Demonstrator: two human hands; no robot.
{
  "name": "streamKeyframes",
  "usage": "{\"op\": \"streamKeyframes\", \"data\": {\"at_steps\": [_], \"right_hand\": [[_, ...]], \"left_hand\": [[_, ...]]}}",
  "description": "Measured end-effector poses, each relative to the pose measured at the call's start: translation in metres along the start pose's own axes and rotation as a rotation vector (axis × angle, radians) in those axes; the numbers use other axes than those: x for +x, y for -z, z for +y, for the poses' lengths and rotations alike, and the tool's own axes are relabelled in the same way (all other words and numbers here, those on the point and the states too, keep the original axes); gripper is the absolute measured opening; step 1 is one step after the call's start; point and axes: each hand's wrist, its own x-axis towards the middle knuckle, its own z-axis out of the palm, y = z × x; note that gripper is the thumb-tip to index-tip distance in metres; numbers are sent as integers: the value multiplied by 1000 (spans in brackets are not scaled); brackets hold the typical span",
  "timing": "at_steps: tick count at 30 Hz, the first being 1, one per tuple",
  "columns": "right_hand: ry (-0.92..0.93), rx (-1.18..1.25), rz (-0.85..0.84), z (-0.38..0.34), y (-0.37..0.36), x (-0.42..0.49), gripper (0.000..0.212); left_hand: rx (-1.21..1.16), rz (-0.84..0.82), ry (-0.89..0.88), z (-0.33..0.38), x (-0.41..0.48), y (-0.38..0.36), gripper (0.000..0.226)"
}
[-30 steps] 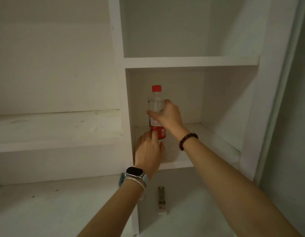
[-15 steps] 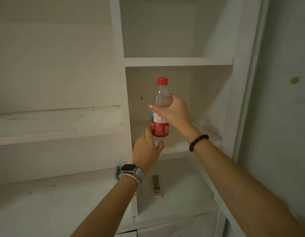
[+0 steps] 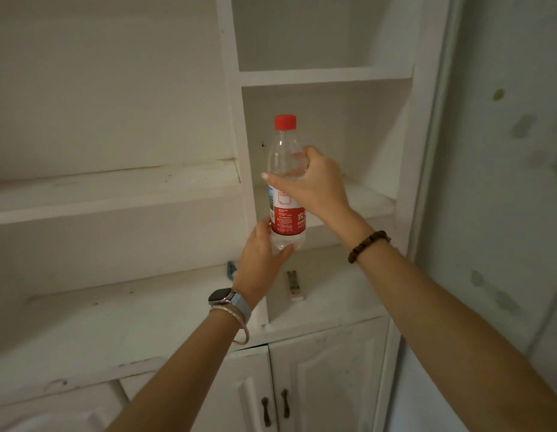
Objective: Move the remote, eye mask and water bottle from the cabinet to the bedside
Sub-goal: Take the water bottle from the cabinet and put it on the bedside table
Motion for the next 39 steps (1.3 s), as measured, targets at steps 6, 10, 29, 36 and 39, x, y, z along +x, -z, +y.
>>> {"op": "streamKeyframes", "data": {"at_steps": [6,10,29,36,39], "right_hand": [[10,68,-117,-8,-16,-48,56],[12,121,-201,-11,-27,-91,59],[124,452,-767,-107,-142,-329,62],[175,542,-952,-196,-193,-415,56],[191,582,-996,-238,-214,-452,57]], "left_hand": [[29,5,89,-6,-64,15,60],[95,41,199,1,-123,22,60],[377,165,781,34,-422,133,72],[434,283,937,45,-514,211,75],[471,307,977,49,-554,250,77]]}}
